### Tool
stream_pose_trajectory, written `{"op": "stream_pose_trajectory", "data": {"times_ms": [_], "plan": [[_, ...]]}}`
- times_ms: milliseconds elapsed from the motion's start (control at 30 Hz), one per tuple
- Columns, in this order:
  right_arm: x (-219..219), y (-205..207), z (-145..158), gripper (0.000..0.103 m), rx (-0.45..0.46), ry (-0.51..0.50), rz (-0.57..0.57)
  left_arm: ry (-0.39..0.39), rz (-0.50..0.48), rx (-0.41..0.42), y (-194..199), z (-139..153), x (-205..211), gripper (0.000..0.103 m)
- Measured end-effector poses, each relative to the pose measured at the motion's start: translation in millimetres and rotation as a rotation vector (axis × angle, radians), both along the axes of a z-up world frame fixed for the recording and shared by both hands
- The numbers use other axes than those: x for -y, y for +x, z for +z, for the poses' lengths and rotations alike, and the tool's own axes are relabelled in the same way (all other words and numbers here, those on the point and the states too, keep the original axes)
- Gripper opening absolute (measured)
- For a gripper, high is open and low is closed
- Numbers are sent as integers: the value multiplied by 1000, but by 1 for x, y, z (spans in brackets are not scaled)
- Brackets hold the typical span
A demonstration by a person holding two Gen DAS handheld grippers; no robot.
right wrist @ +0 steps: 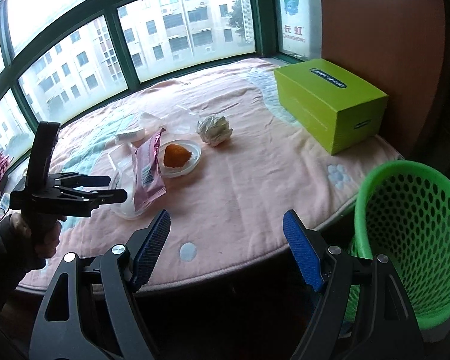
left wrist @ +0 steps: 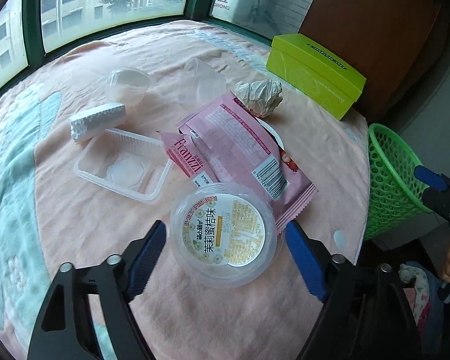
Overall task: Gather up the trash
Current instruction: 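Grasp the yogurt cup with the left tool while the right tool grasps the pink wrapper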
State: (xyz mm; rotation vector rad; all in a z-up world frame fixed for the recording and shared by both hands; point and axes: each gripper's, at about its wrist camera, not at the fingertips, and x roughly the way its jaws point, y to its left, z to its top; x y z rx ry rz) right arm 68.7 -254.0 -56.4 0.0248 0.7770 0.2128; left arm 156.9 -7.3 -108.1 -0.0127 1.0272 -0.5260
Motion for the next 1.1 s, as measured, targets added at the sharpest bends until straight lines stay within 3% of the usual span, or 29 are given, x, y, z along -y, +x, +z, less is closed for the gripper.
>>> {"op": "stream_pose_trajectory", "data": {"times_ms": [233,533,800,1100], "plan": [[-5,3,-2,77,-6,-1,7,-16,3,2,0,-2,-3,67],[-19,12,-3,77,-9,-5,38,-34,54,54,-10,21,-13,66],[-60,38,-8,77,-15,-11,119,-38,136,130,-26,56,-47,66],[-114,83,-27,77,-71,-7,189,-32,210,154,-37,66,-84,66]]}}
